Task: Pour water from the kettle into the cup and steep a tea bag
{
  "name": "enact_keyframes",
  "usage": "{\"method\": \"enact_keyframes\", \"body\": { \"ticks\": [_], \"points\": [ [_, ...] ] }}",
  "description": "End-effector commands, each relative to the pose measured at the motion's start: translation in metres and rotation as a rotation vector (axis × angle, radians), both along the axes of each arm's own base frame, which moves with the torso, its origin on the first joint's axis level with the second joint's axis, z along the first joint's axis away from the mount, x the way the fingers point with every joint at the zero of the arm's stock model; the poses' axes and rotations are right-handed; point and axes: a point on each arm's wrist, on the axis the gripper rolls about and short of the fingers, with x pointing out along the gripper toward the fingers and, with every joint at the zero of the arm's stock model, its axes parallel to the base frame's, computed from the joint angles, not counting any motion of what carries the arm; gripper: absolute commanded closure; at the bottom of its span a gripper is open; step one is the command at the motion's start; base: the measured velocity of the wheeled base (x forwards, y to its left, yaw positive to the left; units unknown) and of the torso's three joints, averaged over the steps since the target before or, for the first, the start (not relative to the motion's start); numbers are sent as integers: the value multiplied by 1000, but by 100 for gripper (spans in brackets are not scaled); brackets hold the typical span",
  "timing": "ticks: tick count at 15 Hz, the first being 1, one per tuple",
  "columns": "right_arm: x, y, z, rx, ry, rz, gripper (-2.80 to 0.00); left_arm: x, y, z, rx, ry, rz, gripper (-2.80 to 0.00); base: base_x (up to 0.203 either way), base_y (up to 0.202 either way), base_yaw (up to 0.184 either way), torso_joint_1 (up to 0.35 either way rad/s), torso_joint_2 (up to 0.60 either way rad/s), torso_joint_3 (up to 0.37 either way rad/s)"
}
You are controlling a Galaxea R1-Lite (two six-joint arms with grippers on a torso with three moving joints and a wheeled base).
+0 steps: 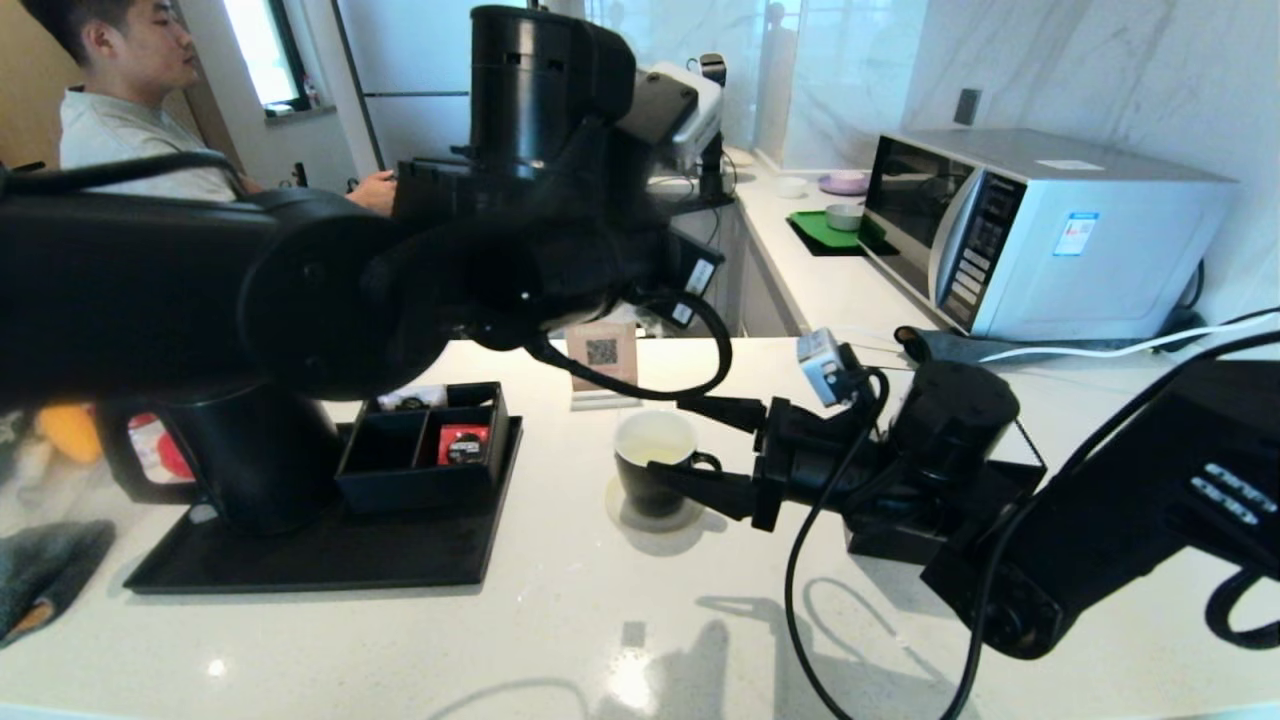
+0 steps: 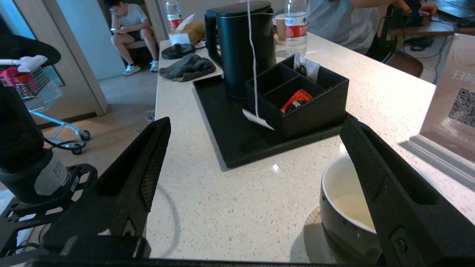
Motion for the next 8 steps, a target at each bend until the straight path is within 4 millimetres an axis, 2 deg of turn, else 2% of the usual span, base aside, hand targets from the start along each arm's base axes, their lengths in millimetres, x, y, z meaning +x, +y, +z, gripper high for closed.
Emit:
{"method": "enact_keyframes", "body": {
  "ticks": [1, 8],
  "points": [
    [5, 4, -2, 6, -12, 9, -280, -3, -3, 1, 0, -4, -10, 0, 0, 0, 0, 0, 0, 0],
    [7, 20, 1, 40, -9, 58, -280, -8, -9, 9, -18, -24, -29, 0, 0, 0, 0, 0, 0, 0]
  ]
}}
